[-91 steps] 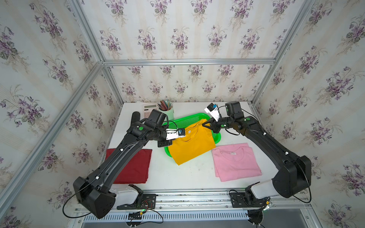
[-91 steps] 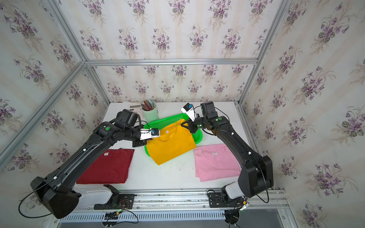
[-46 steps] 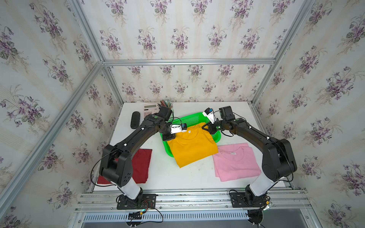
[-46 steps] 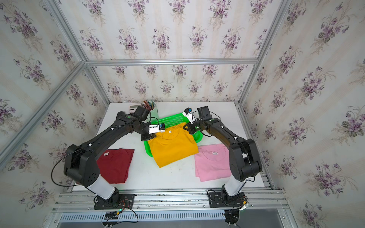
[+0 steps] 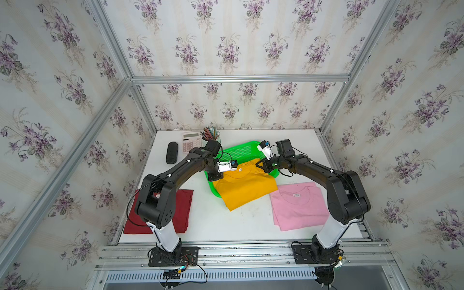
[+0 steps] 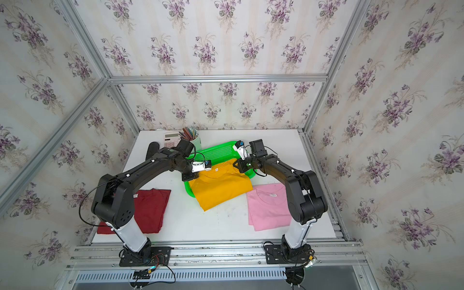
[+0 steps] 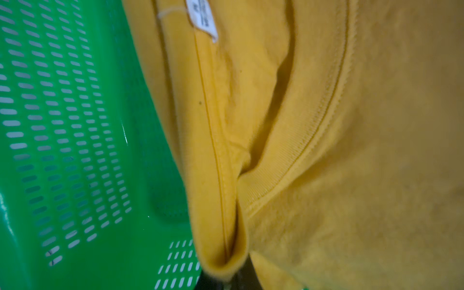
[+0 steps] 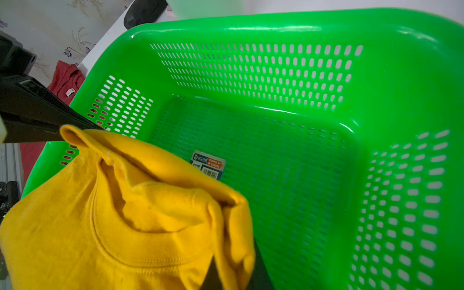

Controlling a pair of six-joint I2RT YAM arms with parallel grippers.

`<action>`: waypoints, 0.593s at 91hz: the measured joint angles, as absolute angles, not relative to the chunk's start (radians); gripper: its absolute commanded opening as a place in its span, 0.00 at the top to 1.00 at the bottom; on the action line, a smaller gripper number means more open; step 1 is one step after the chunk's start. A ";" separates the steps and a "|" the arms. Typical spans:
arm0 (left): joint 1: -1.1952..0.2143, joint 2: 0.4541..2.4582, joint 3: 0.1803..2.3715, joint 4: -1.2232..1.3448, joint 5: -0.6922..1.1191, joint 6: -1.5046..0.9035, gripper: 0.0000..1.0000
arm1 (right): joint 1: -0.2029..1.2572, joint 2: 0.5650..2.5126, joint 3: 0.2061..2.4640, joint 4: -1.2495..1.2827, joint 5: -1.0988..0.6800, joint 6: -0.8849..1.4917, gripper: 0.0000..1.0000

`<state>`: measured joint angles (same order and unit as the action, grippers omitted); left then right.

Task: Put the folded t-shirts into the basket
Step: Place the T-shirt in the bin.

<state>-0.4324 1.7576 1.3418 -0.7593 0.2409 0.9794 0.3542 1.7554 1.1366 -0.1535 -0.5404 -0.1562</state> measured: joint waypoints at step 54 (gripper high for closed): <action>-0.428 1.714 1.378 -0.757 0.233 0.922 0.93 | 0.353 1.773 1.151 -0.120 -0.589 -0.169 1.00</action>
<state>-0.4278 1.7142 1.3785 -0.7570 0.2329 0.9222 0.3531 1.7733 1.1515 -0.1204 -0.5888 -0.1688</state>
